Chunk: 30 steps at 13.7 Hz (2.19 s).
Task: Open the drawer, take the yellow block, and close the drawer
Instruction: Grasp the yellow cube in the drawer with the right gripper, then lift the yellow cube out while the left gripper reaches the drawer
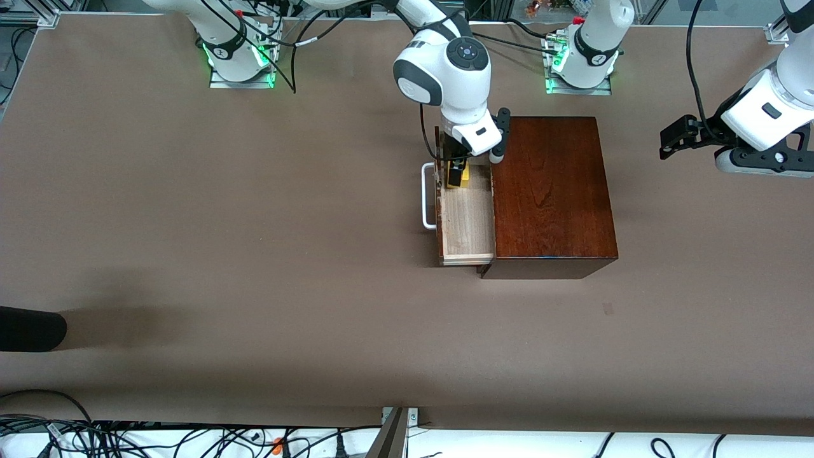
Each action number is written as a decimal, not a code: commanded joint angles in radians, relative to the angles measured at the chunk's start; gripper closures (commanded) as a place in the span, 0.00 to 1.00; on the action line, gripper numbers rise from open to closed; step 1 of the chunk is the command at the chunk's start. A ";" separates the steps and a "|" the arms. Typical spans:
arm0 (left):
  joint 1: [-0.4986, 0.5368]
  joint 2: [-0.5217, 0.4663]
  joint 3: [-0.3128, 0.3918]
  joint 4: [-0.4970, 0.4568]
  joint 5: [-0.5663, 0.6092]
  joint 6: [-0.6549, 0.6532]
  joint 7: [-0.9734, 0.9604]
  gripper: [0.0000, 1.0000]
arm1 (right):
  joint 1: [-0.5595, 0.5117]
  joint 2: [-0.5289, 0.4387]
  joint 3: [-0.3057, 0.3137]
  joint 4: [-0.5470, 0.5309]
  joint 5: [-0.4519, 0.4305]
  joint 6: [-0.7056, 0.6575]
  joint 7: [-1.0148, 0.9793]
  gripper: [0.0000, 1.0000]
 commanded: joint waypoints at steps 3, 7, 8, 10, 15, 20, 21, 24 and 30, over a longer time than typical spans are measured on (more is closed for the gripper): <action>0.003 0.014 -0.002 0.036 -0.010 -0.024 0.014 0.00 | -0.005 0.012 0.004 0.025 -0.023 -0.004 -0.045 0.52; 0.001 0.014 -0.002 0.036 -0.010 -0.024 0.014 0.00 | -0.005 0.001 0.004 0.045 -0.023 -0.027 -0.048 1.00; 0.001 0.014 -0.002 0.036 -0.010 -0.023 0.014 0.00 | -0.005 0.001 0.004 0.067 -0.023 -0.056 -0.047 1.00; 0.001 0.014 -0.002 0.036 -0.010 -0.024 0.014 0.00 | -0.005 0.001 0.001 0.130 -0.017 -0.131 -0.047 1.00; 0.001 0.014 -0.002 0.036 -0.010 -0.024 0.014 0.00 | -0.105 -0.051 0.021 0.164 0.003 -0.240 -0.069 1.00; 0.001 0.014 -0.003 0.036 -0.010 -0.024 0.014 0.00 | -0.221 -0.144 0.001 0.164 0.059 -0.323 -0.073 1.00; 0.000 0.014 -0.003 0.036 -0.010 -0.024 0.014 0.00 | -0.258 -0.161 0.003 0.164 0.060 -0.346 -0.076 1.00; -0.009 0.014 -0.014 0.038 -0.012 -0.035 0.017 0.00 | -0.356 -0.200 0.003 0.163 0.062 -0.371 -0.079 1.00; -0.038 0.048 -0.133 0.036 -0.038 -0.135 0.026 0.00 | -0.562 -0.275 0.004 0.111 0.103 -0.393 -0.079 1.00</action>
